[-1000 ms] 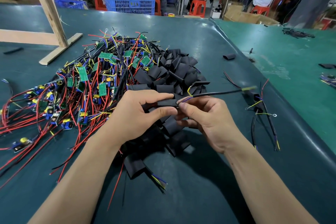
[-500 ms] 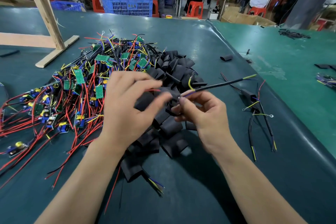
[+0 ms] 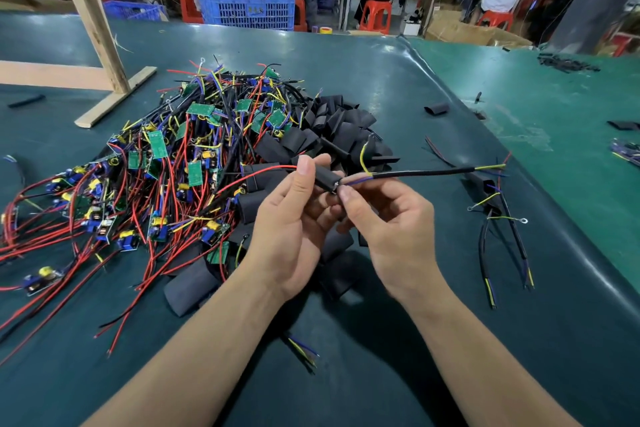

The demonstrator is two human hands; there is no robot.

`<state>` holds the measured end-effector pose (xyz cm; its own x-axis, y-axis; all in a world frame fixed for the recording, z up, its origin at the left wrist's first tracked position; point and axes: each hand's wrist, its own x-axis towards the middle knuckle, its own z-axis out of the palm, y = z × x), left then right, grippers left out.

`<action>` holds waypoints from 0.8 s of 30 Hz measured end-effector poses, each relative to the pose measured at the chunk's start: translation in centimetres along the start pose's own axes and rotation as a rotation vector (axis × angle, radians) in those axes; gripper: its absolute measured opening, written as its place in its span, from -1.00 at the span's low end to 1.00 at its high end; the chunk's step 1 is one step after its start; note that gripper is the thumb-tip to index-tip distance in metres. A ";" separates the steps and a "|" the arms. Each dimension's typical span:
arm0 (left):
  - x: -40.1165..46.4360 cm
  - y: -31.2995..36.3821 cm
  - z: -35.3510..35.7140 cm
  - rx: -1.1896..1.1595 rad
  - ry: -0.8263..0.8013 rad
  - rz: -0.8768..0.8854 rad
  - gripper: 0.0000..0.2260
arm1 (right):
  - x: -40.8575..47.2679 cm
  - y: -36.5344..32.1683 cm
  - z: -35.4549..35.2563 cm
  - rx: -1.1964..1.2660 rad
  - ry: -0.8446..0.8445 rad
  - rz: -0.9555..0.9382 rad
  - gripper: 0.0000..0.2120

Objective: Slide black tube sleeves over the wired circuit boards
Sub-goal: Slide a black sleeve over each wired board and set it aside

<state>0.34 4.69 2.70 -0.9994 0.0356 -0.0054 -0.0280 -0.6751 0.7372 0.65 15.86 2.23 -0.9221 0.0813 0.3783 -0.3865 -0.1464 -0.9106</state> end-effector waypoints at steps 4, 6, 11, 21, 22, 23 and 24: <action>0.0 0.2 -0.3 -0.089 -0.037 -0.062 -0.75 | 0.0 -0.2 0.0 -0.044 0.008 -0.056 -0.81; 0.0 -0.1 -0.6 -0.105 -0.054 -0.101 -0.76 | 0.0 -0.3 -0.1 -0.068 0.018 -0.081 -0.82; -0.1 -0.9 -0.8 -0.069 -0.070 -0.137 -0.61 | -0.1 -0.1 -0.3 -0.203 0.016 -0.119 -0.92; 0.3 -0.4 -1.1 -0.152 -0.017 -0.256 -0.66 | 0.0 0.0 -0.5 -0.286 -0.039 -0.193 -0.83; 0.3 -0.4 -1.1 -0.147 -0.009 -0.266 -0.59 | 0.0 0.1 -0.6 -0.309 -0.054 -0.217 -0.85; 0.3 -0.5 -1.1 -0.130 -0.008 -0.266 -0.51 | 0.0 0.2 -0.7 -0.335 -0.068 -0.244 -0.88; 0.3 -0.5 -1.1 -0.106 -0.014 -0.256 -0.44 | 0.1 0.2 -0.8 -0.359 -0.078 -0.268 -0.91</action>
<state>0.05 4.18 1.57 -0.9590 0.2249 -0.1726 -0.2828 -0.7161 0.6382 0.51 16.58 1.91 -0.7942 -0.0071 0.6076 -0.5937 0.2222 -0.7734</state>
